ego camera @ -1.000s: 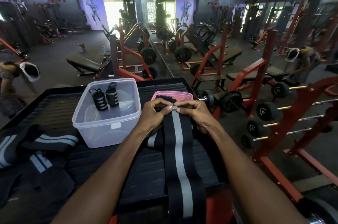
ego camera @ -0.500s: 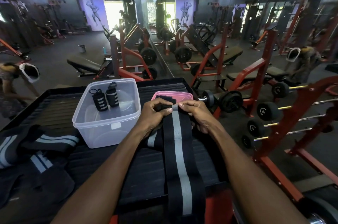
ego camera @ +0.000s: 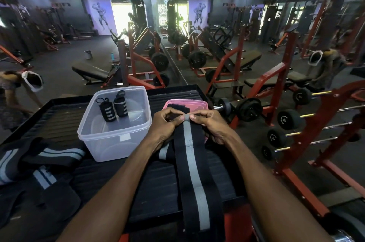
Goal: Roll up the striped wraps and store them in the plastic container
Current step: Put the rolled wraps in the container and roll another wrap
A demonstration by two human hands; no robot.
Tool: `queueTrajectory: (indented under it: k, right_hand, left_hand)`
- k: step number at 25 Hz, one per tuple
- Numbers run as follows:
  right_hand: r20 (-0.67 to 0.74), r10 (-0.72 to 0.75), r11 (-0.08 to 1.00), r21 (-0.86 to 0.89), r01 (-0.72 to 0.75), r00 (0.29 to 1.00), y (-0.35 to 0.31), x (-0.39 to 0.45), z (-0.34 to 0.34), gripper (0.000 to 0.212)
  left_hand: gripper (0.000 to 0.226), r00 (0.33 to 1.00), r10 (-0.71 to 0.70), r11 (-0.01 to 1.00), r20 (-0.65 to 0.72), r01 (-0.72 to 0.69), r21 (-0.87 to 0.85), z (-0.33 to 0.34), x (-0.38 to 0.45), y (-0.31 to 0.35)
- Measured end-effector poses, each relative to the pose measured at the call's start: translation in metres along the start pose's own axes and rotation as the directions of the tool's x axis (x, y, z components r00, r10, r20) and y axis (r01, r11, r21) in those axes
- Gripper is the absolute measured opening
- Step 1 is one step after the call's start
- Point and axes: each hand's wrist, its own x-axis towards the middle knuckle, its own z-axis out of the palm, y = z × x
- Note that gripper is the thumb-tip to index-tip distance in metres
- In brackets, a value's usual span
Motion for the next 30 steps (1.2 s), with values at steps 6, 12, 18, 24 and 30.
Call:
queueTrajectory:
  k: [6, 12, 18, 24, 30]
  right_hand:
    - [-0.015, -0.069, 0.997, 0.014, 0.069, 0.997, -0.003, -0.001, 0.0, 0.029]
    - [0.023, 0.03, 0.998, 0.059, -0.031, 0.999, -0.005, -0.001, -0.001, 0.013]
    - [-0.006, -0.05, 0.997, 0.053, 0.05, 0.999, -0.003, -0.001, -0.001, 0.016]
    - [0.005, 0.014, 0.998, 0.066, -0.015, 1.0, -0.013, -0.011, 0.004, 0.015]
    - [-0.029, -0.007, 0.997, 0.082, 0.01, 1.0, -0.013, -0.009, 0.004, 0.024]
  left_hand:
    - [0.016, 0.997, -0.037, 0.993, 0.072, 0.045, -0.105, -0.002, -0.001, -0.002]
    - [0.014, 0.999, 0.005, 0.99, 0.045, 0.001, -0.14, 0.0, -0.003, 0.0]
    - [0.017, 0.994, -0.071, 0.969, 0.083, 0.088, -0.231, 0.001, -0.002, 0.0]
    - [0.01, 1.0, -0.019, 0.991, 0.0, 0.019, -0.135, 0.004, -0.003, 0.0]
    - [0.018, 0.99, -0.131, 0.951, 0.055, 0.142, -0.273, 0.003, 0.0, -0.002]
